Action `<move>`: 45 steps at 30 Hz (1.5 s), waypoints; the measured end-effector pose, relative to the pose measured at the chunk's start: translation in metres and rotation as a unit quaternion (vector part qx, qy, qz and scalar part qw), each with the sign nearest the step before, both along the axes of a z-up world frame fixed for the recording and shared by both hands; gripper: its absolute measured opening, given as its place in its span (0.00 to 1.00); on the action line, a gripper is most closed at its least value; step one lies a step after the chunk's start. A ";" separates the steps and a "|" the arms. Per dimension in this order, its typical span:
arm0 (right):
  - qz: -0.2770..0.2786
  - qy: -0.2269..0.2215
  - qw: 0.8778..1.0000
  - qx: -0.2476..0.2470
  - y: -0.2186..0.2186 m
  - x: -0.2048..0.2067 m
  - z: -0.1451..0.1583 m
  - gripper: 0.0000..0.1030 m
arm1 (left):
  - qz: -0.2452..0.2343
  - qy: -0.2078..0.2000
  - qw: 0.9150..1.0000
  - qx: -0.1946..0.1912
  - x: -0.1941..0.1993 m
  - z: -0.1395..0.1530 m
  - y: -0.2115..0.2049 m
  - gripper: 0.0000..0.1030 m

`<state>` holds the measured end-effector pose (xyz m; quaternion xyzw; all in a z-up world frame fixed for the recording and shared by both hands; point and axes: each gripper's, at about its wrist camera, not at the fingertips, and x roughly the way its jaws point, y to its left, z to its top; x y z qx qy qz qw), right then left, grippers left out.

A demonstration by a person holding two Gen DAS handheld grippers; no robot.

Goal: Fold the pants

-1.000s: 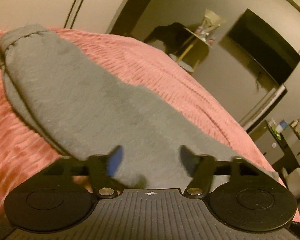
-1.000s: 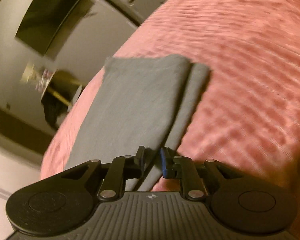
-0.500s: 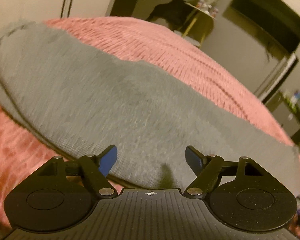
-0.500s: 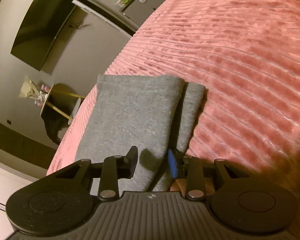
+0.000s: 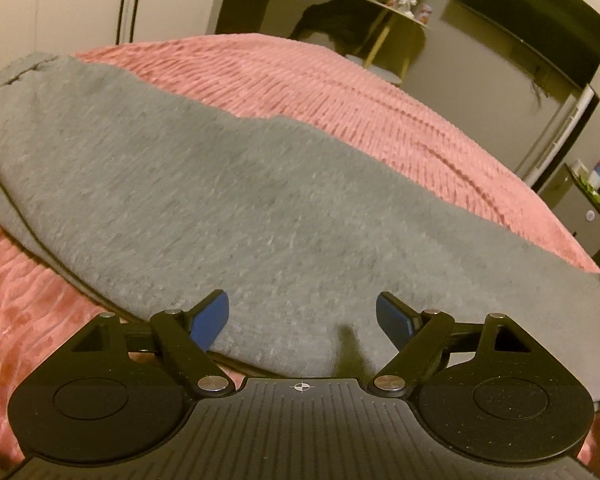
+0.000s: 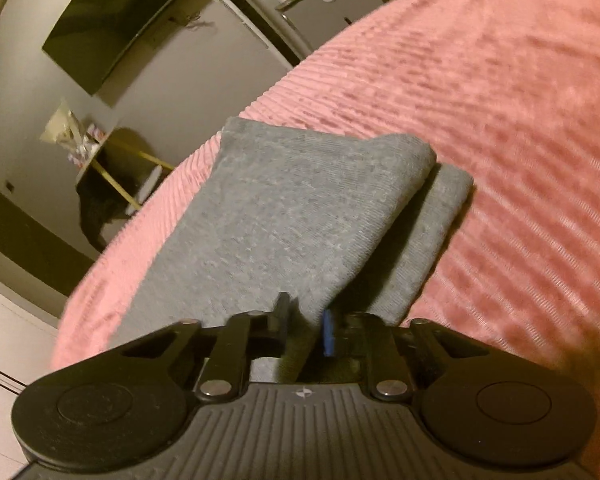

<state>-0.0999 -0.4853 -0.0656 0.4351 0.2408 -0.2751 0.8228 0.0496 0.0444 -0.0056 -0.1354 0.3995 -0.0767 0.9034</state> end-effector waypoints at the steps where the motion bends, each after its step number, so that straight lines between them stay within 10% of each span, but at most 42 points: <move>1: 0.001 0.003 1.000 -0.010 0.002 0.000 0.002 0.05 | -0.001 -0.002 1.000 0.004 0.000 0.000 -0.001 0.83; 12: -0.007 0.085 0.993 -0.081 0.018 -0.005 0.003 0.03 | 0.009 -0.031 0.999 -0.001 -0.012 0.016 0.007 0.83; 22: -0.069 0.073 0.986 -0.133 0.024 -0.032 0.046 0.16 | 0.073 -0.039 0.996 0.031 0.026 0.039 0.021 0.84; 28: 0.096 0.020 0.980 -0.176 0.075 0.030 0.077 0.25 | 0.201 -0.003 0.978 0.063 0.054 0.019 0.066 0.83; 35: 0.384 -0.005 0.906 -0.178 0.196 0.168 0.074 0.27 | 0.270 -0.012 0.955 0.124 0.067 0.007 0.103 0.78; 42: 0.484 -0.010 0.861 -0.158 0.298 0.287 0.075 0.44 | 0.315 -0.028 0.925 0.209 0.081 -0.010 0.098 0.82; 45: 0.529 -0.015 0.837 -0.137 0.333 0.328 0.070 0.57 | 0.360 -0.035 0.914 0.185 0.079 -0.019 0.115 0.85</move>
